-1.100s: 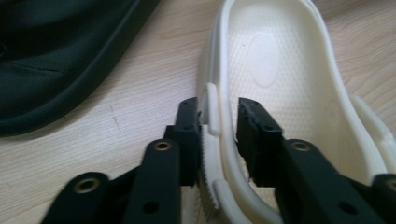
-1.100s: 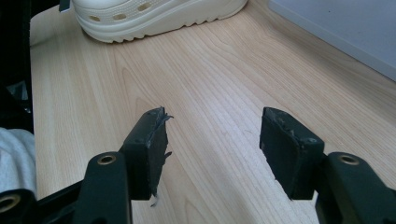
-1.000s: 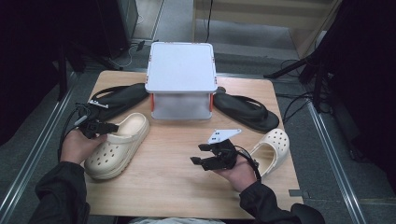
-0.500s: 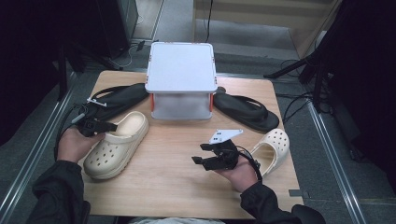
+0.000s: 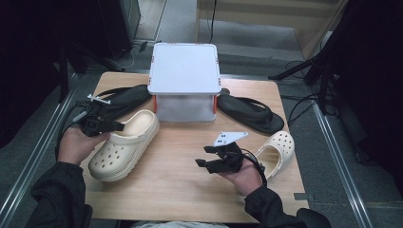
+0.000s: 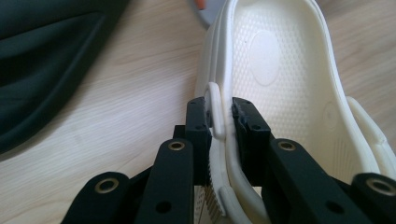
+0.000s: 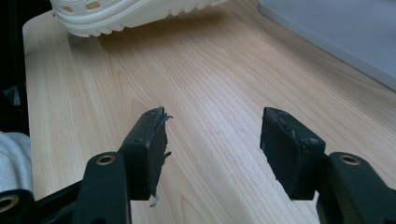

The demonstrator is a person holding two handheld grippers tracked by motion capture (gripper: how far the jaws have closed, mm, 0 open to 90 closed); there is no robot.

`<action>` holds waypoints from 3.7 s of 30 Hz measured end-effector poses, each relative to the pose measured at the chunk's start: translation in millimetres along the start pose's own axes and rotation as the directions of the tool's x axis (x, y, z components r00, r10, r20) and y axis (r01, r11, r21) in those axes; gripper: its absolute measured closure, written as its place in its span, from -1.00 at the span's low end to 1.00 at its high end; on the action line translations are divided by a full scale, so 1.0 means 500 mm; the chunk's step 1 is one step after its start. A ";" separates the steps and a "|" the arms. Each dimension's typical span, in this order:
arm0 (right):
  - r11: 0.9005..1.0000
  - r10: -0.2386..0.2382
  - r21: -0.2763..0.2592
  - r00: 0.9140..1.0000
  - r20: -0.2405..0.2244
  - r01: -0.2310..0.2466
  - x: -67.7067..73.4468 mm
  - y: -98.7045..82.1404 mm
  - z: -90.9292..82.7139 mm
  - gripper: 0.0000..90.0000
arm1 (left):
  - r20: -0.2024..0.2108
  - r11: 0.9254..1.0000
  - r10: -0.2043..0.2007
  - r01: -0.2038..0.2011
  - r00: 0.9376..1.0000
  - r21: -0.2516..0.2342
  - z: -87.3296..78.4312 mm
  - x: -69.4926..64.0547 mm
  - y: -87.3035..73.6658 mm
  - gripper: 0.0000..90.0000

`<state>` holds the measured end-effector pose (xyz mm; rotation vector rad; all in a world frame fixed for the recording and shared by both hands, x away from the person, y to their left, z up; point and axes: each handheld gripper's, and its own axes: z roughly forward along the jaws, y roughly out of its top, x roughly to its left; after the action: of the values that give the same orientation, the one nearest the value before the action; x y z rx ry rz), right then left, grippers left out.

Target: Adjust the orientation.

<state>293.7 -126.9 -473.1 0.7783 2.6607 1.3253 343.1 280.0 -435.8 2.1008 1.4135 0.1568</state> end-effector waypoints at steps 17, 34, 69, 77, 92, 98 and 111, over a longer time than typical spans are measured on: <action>1.000 0.021 -0.015 0.999 0.028 -0.020 -0.005 -0.007 -0.017 -0.08 | 0.108 0.975 0.208 -0.215 0.972 0.055 0.094 -0.171 0.079 0.73; 0.998 0.060 -0.026 0.996 0.063 -0.058 0.003 -0.030 -0.031 -0.08 | 0.160 0.954 0.278 -0.292 0.947 0.073 0.163 -0.244 0.095 0.72; 0.997 0.073 -0.026 0.992 0.101 -0.071 -0.005 -0.045 -0.042 -0.07 | 0.152 0.966 0.255 -0.259 0.955 0.000 0.177 -0.242 0.102 0.13; 0.997 0.076 -0.033 0.990 0.115 -0.072 -0.009 -0.042 -0.048 0.01 | 0.125 0.959 0.269 -0.254 0.955 -0.123 0.118 -0.238 0.087 0.10; 0.999 0.052 -0.024 0.990 0.133 -0.049 -0.035 -0.027 -0.037 0.68 | 0.093 0.963 0.228 -0.211 0.969 -0.166 0.059 -0.238 0.001 0.59; 0.998 0.067 -0.011 0.989 0.129 -0.066 -0.051 -0.019 -0.025 0.99 | 0.101 0.971 0.199 -0.181 0.975 -0.159 0.046 -0.240 -0.035 0.82; 0.998 0.050 0.019 0.989 0.138 -0.053 -0.089 0.012 0.025 1.00 | 0.066 0.983 0.165 -0.159 0.984 -0.089 0.081 -0.258 -0.106 0.99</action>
<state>338.4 -135.8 -483.2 0.9115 2.5685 1.2072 261.9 164.4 -468.4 2.1291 1.1731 0.1983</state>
